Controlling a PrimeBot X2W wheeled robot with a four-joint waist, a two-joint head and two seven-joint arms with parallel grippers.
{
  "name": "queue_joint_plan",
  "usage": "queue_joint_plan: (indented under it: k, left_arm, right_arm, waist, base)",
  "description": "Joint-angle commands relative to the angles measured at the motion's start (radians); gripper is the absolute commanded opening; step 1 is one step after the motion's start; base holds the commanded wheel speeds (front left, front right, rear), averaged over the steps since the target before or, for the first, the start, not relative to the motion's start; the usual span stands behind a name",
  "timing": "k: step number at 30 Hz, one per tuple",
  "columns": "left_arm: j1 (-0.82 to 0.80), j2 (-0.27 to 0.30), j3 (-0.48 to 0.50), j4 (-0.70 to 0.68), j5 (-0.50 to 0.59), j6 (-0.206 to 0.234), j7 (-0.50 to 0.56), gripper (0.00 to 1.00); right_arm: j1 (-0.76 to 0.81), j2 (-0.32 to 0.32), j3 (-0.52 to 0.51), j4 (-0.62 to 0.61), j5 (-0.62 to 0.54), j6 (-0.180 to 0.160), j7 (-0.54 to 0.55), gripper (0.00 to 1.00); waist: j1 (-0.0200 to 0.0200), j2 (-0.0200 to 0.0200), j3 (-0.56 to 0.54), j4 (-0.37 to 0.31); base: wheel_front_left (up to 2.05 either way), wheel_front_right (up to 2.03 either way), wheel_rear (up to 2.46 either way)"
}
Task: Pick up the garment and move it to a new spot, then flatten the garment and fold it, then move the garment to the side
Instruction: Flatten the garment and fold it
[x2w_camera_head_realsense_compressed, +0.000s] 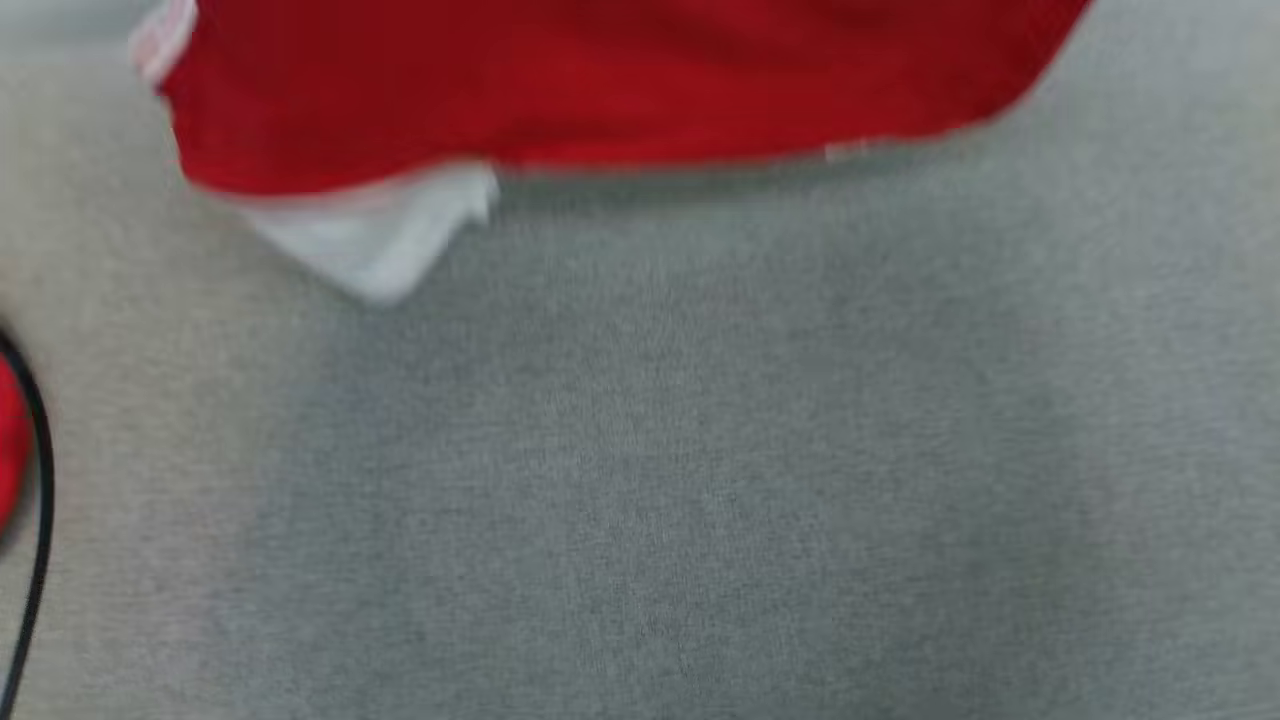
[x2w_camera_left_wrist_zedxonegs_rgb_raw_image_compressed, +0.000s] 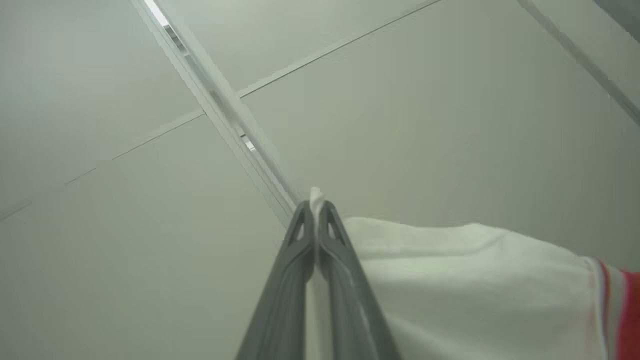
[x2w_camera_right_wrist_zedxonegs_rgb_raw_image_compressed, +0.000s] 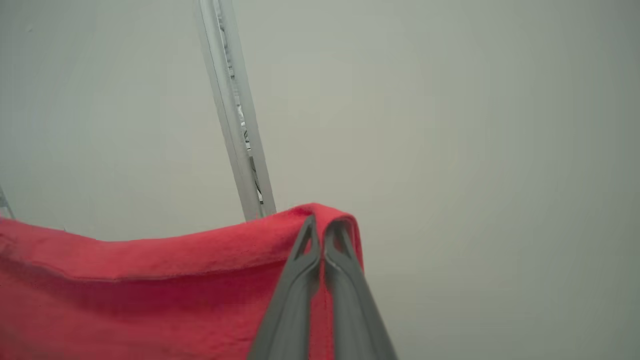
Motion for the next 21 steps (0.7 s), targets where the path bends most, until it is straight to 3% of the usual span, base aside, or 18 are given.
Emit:
queue_joint_plan:
  k: [1,6,12,21]
  left_arm:
    - [-0.223,-0.001,-0.009,0.04,0.141,0.061,-0.013,0.0]
    - [-0.291,-0.017,0.027,-0.083,0.145,0.093,-0.013,0.0]
    - [-0.172,-0.033,0.066,-0.164,0.087,0.05,-0.012,0.0]
    - [0.225,-0.034,0.126,-0.338,-0.05,0.002,-0.013,0.0]
  right_arm:
    - [-0.228,0.084,0.057,0.162,-0.059,0.0,-0.147,0.0]
    - [-0.34,0.1,0.056,0.253,-0.097,0.0,-0.212,0.0]
    - [-0.322,0.078,0.076,0.281,-0.113,0.0,-0.217,0.0]
    - [-0.077,-0.005,0.17,0.254,0.0,0.0,-0.215,0.0]
  waist:
    - [0.0,0.0,0.251,-0.044]
    - [0.0,0.0,0.326,-0.042]
    - [0.0,0.0,0.377,-0.004]
    - [0.0,0.0,0.317,0.052]
  base:
    - [0.0,0.0,0.0]
    - [0.0,0.0,0.0]
    - [0.0,0.0,0.0]
    - [0.0,0.0,0.0]
